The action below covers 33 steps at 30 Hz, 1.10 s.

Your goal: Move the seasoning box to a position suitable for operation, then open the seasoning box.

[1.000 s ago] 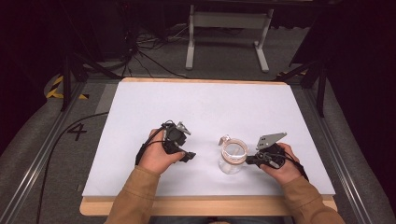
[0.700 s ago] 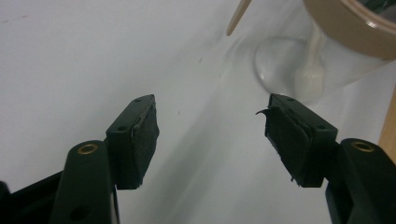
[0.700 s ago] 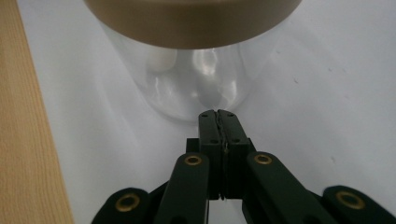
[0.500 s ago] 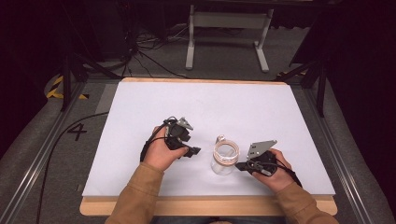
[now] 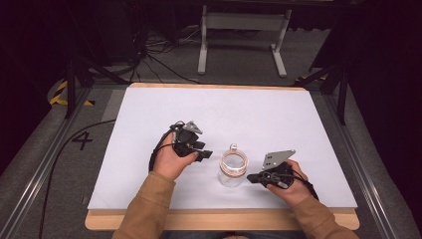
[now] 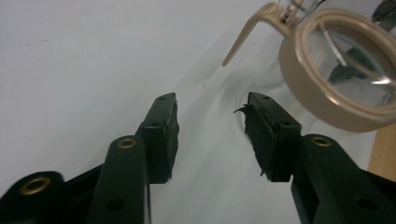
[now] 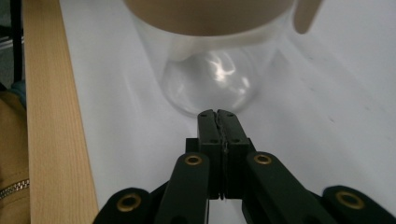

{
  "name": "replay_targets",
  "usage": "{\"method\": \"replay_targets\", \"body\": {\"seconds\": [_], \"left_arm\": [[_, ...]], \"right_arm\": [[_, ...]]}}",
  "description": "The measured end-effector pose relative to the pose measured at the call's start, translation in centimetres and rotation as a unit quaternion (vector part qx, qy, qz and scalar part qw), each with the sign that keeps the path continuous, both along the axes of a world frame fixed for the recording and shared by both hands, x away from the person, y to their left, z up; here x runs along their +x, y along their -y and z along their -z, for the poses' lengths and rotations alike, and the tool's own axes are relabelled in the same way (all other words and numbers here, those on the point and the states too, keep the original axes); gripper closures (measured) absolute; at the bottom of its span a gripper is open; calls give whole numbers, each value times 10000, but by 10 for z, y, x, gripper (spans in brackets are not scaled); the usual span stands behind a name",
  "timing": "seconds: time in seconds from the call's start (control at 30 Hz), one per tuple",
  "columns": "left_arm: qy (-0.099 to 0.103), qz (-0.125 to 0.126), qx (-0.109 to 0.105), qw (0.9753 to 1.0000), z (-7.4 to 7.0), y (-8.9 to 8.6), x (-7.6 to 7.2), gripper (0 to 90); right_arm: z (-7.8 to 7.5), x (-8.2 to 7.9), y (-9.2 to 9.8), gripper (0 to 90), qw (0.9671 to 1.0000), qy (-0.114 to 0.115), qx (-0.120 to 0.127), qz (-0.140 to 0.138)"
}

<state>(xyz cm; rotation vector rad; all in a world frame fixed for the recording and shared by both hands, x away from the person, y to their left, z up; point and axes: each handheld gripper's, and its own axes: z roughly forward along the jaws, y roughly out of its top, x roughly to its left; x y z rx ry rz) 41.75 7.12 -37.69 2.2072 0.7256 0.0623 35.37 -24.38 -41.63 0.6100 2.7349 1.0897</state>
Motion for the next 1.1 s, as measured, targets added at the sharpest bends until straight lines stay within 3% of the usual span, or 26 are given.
{"method": "replay_targets", "body": {"seconds": [0.03,0.17,0.23,0.3,0.4,0.53,0.63,0.77,1.1], "left_arm": [[22,11,-112,9999,-3,0,0,647],[199,232,-566,9979,-13,3,-1,706],[288,274,-849,9956,-17,7,-1,732],[438,313,-1001,9935,-20,10,-1,734],[484,392,-1214,9906,-22,17,1,737],[543,385,-1265,9897,-20,23,5,757],[430,411,-1430,9879,-15,28,10,787],[105,369,-1636,9858,-2,37,18,790],[113,404,-1588,9864,5,50,23,816]], "right_arm": [[-2,2,10,900,9998,-3,117,149],[-3,2,23,900,9990,-31,290,341],[-3,0,29,900,9986,-57,340,404],[-2,-3,32,900,9985,-44,329,446],[0,-8,36,900,9982,-41,322,498],[0,-10,40,899,9978,-33,339,565],[1,-13,41,899,9976,-26,367,589],[4,-17,41,899,9977,-56,354,568],[6,-25,36,898,9979,-80,418,481]]}}
